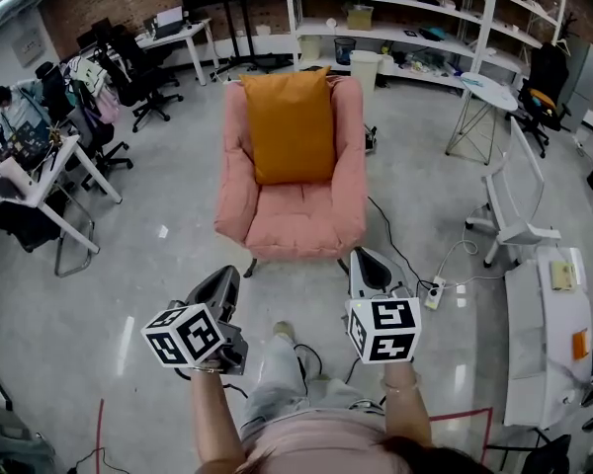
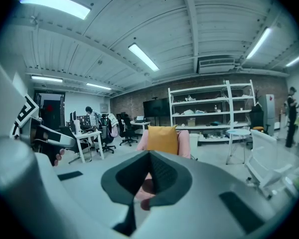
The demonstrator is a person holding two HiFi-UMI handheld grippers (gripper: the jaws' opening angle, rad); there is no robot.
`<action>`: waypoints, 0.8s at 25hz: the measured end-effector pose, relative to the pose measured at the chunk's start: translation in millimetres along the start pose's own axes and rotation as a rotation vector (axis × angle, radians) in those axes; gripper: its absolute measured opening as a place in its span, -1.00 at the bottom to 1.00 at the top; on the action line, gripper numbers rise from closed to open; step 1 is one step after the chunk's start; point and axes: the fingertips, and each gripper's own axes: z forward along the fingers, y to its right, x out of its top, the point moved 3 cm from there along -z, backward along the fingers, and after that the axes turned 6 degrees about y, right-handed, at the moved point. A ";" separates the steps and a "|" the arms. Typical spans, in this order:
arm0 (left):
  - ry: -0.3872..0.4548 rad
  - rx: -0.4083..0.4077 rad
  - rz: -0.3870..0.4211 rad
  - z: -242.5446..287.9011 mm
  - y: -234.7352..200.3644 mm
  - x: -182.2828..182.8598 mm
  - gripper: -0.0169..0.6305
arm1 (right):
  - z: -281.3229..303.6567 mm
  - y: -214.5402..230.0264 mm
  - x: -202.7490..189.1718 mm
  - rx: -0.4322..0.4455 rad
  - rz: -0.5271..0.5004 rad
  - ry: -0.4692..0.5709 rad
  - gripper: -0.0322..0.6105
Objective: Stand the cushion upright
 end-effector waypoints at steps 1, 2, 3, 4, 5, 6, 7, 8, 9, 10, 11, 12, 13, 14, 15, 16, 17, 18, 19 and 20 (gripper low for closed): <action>-0.002 0.001 0.004 -3.9 0.7 -0.7 -0.96 | -2.7 -0.6 -0.3 -0.002 0.004 0.001 -0.85; -0.003 0.002 0.006 -6.8 0.9 -0.8 -0.96 | -4.6 -1.3 -0.4 -0.005 0.008 0.001 -0.85; -0.004 0.002 0.008 -9.0 0.7 -0.6 -0.96 | -6.0 -2.3 -0.5 -0.006 0.010 0.002 -0.85; -0.005 0.002 0.008 -10.8 0.2 -0.4 -0.96 | -7.4 -3.7 -1.0 -0.006 0.010 0.001 -0.85; -0.005 0.002 0.008 -12.4 -0.3 -0.3 -0.96 | -8.9 -5.4 -1.8 -0.005 0.010 -0.001 -0.85; -0.006 0.000 0.009 -13.7 -0.6 -0.3 -0.96 | -10.4 -7.3 -2.7 -0.005 0.009 -0.002 -0.85; -0.007 -0.003 0.012 -14.5 -0.4 -0.3 -0.96 | -11.9 -8.9 -3.7 -0.007 0.007 -0.004 -0.85; -0.010 -0.008 0.017 -14.8 0.0 -0.6 -0.96 | -12.9 -10.2 -4.8 -0.010 0.006 -0.007 -0.85; -0.013 -0.013 0.023 -14.8 0.2 -0.9 -0.96 | -13.4 -11.6 -5.9 -0.015 0.005 -0.010 -0.85; -0.017 -0.019 0.028 -14.5 -0.3 -0.9 -0.96 | -13.2 -13.6 -6.7 -0.021 0.004 -0.012 -0.85; -0.022 -0.028 0.034 -14.3 -1.6 -0.3 -0.96 | -12.5 -16.6 -7.0 -0.027 0.003 -0.013 -0.85; -0.027 -0.037 0.039 -14.3 -3.8 0.9 -0.96 | -11.3 -20.4 -6.7 -0.033 0.003 -0.014 -0.85; -0.033 -0.048 0.045 -14.3 -6.5 2.6 -0.96 | -9.9 -24.9 -6.0 -0.040 0.004 -0.013 -0.85; -0.038 -0.060 0.052 -14.6 -9.5 4.5 -0.96 | -8.4 -29.6 -5.1 -0.047 0.006 -0.012 -0.85; -0.043 -0.073 0.059 -15.3 -12.5 6.4 -0.96 | -7.0 -34.5 -4.3 -0.056 0.009 -0.011 -0.85; -0.048 -0.086 0.067 -16.8 -15.6 8.3 -0.96 | -5.7 -39.8 -3.8 -0.064 0.012 -0.010 -0.85; -0.053 -0.098 0.073 -18.9 -19.1 10.4 -0.96 | -4.4 -45.7 -3.5 -0.072 0.017 -0.010 -0.85; -0.057 -0.110 0.077 -21.3 -23.3 13.1 -0.96 | -2.6 -52.7 -3.3 -0.079 0.021 -0.010 -0.85; -0.060 -0.121 0.080 -24.2 -28.5 16.6 -0.96 | -0.3 -61.0 -2.7 -0.085 0.024 -0.010 -0.85; -0.064 -0.132 0.082 -27.8 -34.8 21.0 -0.96 | 2.3 -71.0 -1.7 -0.091 0.026 -0.009 -0.85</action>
